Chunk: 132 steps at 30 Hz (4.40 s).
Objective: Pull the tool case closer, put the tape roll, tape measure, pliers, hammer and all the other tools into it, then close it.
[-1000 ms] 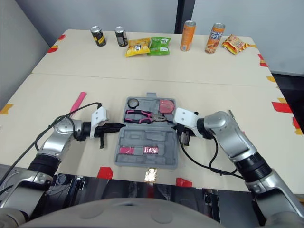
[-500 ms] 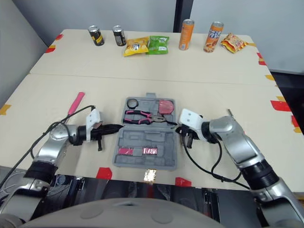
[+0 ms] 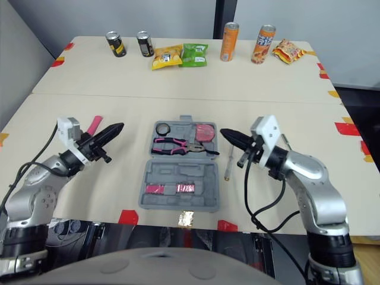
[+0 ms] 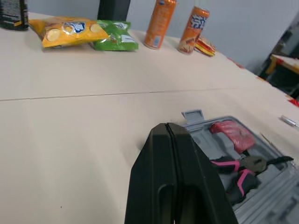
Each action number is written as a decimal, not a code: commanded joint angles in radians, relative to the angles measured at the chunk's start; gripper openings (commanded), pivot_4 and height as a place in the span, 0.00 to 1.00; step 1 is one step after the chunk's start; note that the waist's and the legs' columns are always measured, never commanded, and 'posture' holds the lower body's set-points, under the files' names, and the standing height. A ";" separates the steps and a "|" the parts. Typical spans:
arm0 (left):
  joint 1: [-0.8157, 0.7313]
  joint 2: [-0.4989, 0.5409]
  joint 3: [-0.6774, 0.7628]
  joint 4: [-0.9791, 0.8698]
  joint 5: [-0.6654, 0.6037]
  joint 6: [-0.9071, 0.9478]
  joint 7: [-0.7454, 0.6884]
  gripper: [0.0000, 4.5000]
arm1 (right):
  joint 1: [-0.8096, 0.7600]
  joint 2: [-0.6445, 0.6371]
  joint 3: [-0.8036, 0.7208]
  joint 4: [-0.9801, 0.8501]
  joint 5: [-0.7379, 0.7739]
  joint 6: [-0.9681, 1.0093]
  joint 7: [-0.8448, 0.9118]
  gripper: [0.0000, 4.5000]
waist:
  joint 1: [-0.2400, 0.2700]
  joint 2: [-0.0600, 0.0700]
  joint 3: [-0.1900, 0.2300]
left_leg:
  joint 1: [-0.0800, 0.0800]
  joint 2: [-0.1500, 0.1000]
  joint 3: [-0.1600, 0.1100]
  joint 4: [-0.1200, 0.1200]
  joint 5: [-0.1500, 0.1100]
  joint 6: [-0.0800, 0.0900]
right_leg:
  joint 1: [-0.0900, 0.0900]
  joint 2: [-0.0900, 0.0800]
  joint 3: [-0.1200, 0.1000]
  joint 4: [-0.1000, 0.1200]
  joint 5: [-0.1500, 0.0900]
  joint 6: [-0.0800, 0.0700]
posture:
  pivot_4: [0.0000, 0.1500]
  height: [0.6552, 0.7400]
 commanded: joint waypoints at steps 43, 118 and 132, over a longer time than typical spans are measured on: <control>0.215 0.190 0.109 0.136 -0.057 -0.161 -0.455 1.00 | 0.264 -0.248 -0.146 -0.052 0.171 -0.069 0.015 1.00 | 0.005 0.001 0.000 | 0.022 -0.002 -0.002 -0.009 0.000 0.000 | 0.021 0.000 -0.001 -0.010 0.002 0.005 | 1.00 1.00; 0.051 0.336 -0.118 -0.274 -0.162 -0.004 -0.546 1.00 | 0.483 0.269 0.090 -0.349 -0.134 0.440 -0.705 0.02 | -0.010 0.003 0.000 | 0.020 -0.001 -0.003 -0.007 -0.005 -0.019 | 0.015 0.003 0.002 0.000 0.000 0.003 | 1.00 1.00; 0.057 0.313 -0.157 -0.253 -0.155 -0.008 -0.559 1.00 | 0.448 0.041 -0.128 -0.367 0.151 0.478 -0.412 0.92 | -0.007 0.004 -0.001 | 0.020 -0.003 -0.003 -0.002 -0.005 -0.017 | 0.018 0.001 0.003 0.000 0.001 0.005 | 1.00 1.00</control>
